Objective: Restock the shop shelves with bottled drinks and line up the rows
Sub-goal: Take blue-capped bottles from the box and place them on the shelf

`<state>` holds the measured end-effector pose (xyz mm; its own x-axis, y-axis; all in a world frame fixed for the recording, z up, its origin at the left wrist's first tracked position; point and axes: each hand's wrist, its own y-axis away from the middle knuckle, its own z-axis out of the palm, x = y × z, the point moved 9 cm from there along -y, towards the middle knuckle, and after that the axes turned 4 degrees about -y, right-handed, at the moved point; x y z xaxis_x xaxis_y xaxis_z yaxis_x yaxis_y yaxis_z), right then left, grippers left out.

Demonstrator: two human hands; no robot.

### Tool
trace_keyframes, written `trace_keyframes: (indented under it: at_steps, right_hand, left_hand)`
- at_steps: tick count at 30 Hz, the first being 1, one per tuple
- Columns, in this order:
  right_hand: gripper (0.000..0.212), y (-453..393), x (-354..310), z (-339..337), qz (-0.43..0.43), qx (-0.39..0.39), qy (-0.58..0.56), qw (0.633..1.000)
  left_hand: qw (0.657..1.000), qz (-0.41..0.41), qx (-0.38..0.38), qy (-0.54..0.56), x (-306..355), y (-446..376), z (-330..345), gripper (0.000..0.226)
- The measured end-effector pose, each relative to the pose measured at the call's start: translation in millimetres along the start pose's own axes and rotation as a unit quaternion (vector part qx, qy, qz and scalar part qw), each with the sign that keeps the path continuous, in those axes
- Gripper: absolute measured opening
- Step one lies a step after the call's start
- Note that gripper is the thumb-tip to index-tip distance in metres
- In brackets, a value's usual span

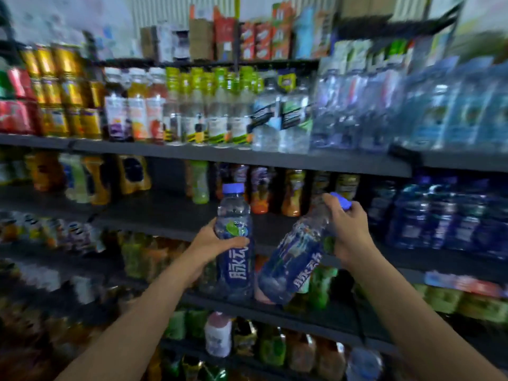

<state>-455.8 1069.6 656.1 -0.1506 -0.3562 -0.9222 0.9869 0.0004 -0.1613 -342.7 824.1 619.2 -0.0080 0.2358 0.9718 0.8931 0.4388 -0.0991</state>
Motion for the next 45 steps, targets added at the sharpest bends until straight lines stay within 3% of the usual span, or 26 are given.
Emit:
trace_keyframes:
  at_steps: [7, 10, 13, 17, 20, 24, 28, 34, 40, 45]
  right_hand:
    - [0.031, -84, -82, -219, -0.109, 0.103, 0.090, 0.984]
    - [0.035, -111, -121, -296, -0.167, 0.190, 0.164, 0.953]
    - [0.036, -127, -157, -334, -0.250, 0.221, 0.209, 0.919]
    - [0.034, -155, -156, -365, -0.248, 0.214, 0.262, 0.908]
    - [0.039, -176, -147, -374, -0.209, 0.188, 0.294, 0.913]
    - [0.061, -200, -128, -358, -0.112, 0.072, 0.354, 0.926]
    - [0.089, -206, -97, -341, -0.097, -0.026, 0.452, 0.886]
    - [0.089, -206, -106, -384, -0.149, 0.078, 0.462, 0.871]
    - [0.088, -217, -132, -465, -0.105, 0.211, 0.587, 0.774]
    - [0.088, -243, -148, -517, -0.081, 0.221, 0.560, 0.795]
  left_hand:
    - [0.986, 0.101, -0.046, -0.127, 60, -27, 216, 0.055]
    - [0.977, 0.141, -0.060, -0.151, 84, -30, 290, 0.058]
    - [0.971, 0.163, -0.110, -0.132, 106, -31, 356, 0.061]
    - [0.964, 0.181, -0.146, -0.128, 123, -36, 419, 0.061]
    - [0.962, 0.184, -0.145, -0.140, 128, -39, 445, 0.059]
    - [0.968, 0.177, -0.123, -0.130, 131, -54, 459, 0.057]
    - [0.972, 0.174, -0.112, -0.111, 133, -69, 471, 0.052]
    - [0.960, 0.202, -0.134, -0.138, 139, -71, 500, 0.049]
    - [0.956, 0.195, -0.165, -0.148, 140, -70, 541, 0.060]
    - [0.956, 0.187, -0.177, -0.143, 139, -65, 581, 0.065]
